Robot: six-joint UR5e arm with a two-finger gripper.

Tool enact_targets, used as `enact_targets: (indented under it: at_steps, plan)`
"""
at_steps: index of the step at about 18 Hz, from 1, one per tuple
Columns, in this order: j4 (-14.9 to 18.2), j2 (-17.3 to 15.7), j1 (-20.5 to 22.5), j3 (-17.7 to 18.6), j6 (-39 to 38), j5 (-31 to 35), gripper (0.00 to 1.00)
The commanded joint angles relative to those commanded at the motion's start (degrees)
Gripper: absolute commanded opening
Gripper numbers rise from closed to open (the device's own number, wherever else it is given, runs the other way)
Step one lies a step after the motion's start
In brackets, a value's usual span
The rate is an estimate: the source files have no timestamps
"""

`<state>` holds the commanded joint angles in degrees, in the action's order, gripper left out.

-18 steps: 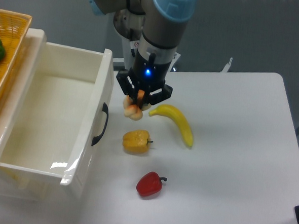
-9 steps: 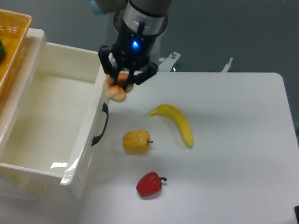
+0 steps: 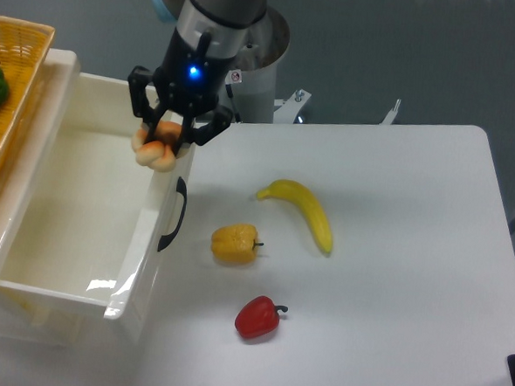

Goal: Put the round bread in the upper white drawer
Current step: 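Lift the bread roll and carry it over the open white drawer, then lower the bread roll into the drawer and open the gripper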

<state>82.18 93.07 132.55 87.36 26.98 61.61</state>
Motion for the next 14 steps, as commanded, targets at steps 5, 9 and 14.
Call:
enact_targets:
  at_steps: [5,9,14]
  plan:
    - [-0.17,0.09,-0.88,0.70,0.18,-0.09,0.43]
    - [-0.88,1.05,-1.67,0.70,0.18,0.00,0.45]
    - [-1.40,2.55,-2.99,0.70,0.44,0.00,0.50]
